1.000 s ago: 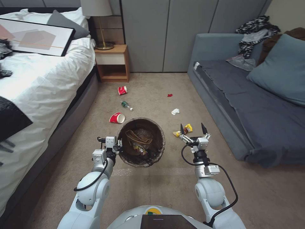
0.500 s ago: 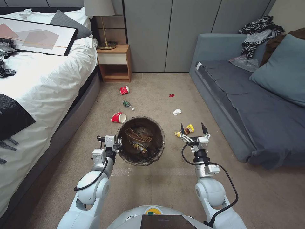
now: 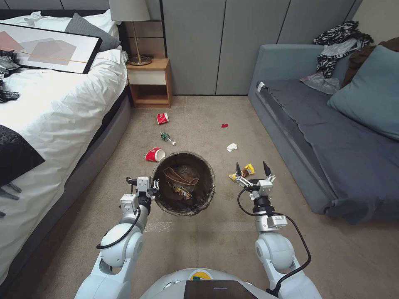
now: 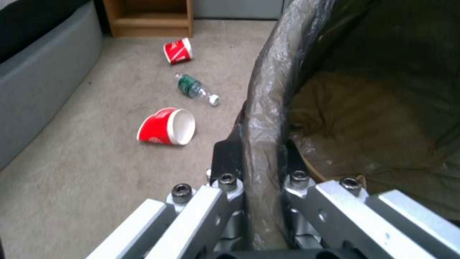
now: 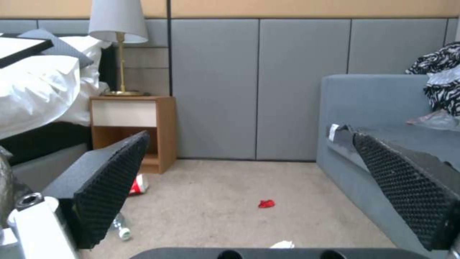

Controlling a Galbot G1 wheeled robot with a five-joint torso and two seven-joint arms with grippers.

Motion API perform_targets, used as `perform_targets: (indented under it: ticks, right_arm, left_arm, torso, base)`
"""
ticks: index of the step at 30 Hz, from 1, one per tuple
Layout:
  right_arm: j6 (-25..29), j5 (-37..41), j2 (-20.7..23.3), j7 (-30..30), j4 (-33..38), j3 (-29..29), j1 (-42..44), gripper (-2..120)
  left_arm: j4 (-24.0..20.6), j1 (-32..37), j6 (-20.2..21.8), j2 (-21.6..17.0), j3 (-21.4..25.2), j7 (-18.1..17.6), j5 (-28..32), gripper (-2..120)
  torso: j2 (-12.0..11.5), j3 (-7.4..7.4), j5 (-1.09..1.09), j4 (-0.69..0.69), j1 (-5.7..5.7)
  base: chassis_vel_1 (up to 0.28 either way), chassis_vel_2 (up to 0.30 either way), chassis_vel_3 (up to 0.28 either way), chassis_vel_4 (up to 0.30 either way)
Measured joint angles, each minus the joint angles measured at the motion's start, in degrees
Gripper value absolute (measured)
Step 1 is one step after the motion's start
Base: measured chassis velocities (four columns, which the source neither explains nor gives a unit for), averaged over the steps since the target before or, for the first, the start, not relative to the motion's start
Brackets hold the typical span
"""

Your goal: Pick up the trash bin, then pick up the garbage from the floor and place it into the trash bin.

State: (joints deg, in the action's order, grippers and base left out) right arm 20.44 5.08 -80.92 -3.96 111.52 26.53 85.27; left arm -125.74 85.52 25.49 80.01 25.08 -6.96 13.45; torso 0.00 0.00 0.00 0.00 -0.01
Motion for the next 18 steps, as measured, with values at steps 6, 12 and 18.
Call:
perform_targets:
  ticks: [6, 12, 18]
  right_arm:
    - [0.2, -0.1, 0.0, 0.3, 0.0, 0.1, 0.1, 100]
    - [0.3, -0.1, 0.0, 0.5, -0.1, 0.1, 0.1, 100]
    - [2.3, -1.9, -0.2, 0.6, -0.9, 0.3, -0.4, 100]
  left_arm:
    - [0.1, 0.0, -0.3, 0.0, 0.1, 0.0, 0.0, 3]
    - [0.1, 0.0, -0.4, 0.0, 0.2, -0.1, 0.0, 3]
    - [0.2, -0.1, -0.4, 0.0, 0.3, -0.1, 0.1, 3]
  torso:
    - [0.0, 0.01, 0.0, 0.01, 0.0]
    - [0.0, 0.02, 0.0, 0.01, 0.01]
    - [0.0, 0.02, -0.01, 0.02, 0.01]
  base:
    - [-0.188, 0.198, 0.189, -0.197]
    - [-0.213, 0.21, 0.2, -0.201]
    - [-0.143, 0.143, 0.142, -0.129]
